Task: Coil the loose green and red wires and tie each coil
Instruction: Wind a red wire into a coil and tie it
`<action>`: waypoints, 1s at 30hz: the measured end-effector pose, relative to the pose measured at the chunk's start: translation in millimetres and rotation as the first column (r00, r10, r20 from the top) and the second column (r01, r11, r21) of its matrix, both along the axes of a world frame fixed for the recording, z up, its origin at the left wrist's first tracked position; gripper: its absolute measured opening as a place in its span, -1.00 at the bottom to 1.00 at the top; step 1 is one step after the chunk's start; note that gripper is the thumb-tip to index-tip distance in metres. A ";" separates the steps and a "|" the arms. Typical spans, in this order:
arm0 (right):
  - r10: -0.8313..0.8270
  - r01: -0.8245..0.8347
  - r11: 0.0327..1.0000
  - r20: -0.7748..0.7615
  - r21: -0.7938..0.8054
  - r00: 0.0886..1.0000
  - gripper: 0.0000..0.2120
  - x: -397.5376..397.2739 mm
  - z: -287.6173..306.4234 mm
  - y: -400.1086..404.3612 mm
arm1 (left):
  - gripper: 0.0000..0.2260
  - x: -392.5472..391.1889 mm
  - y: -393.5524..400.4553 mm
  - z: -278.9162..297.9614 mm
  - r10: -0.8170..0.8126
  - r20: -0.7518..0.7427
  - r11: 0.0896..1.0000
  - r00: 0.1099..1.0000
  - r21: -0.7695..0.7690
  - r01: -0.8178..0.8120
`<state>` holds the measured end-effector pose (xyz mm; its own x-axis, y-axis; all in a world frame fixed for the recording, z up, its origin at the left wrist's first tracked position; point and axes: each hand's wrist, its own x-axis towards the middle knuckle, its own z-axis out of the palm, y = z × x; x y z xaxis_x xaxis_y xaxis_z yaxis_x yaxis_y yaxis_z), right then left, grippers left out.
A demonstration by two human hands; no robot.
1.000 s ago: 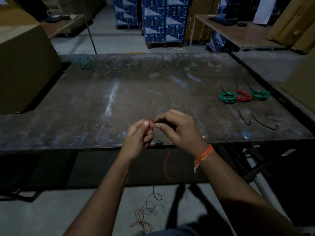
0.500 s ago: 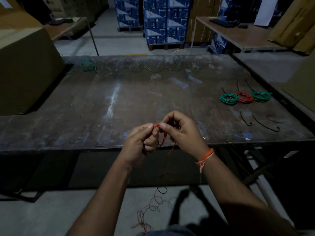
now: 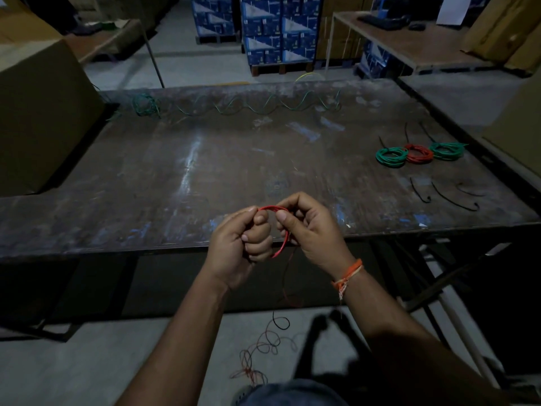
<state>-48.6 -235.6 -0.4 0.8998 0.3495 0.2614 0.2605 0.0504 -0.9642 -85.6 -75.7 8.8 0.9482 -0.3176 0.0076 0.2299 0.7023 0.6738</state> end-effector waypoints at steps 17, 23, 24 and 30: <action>-0.192 0.215 0.937 0.107 -0.275 0.975 -0.60 -16.2 -11.5 -13.7 | -0.75 -15.1 -29.6 -11.9 0.167 0.073 0.897 0.983 0.403 -0.182; -0.175 0.211 0.951 0.169 -0.227 0.970 -0.61 -26.5 -15.9 -29.8 | -0.74 -27.3 -53.2 -12.8 0.220 -0.061 0.948 0.974 0.248 -0.199; -0.154 0.187 0.959 0.162 -0.215 0.975 -0.61 -27.6 -17.9 -34.6 | -0.74 -29.3 -56.9 -14.7 0.226 -0.093 0.960 0.970 0.188 -0.205; 0.016 -0.007 0.969 0.031 -0.249 0.999 -0.74 -41.8 -47.1 -65.6 | -0.72 -45.7 -68.3 -34.3 0.279 -0.269 0.951 0.922 -0.054 -0.303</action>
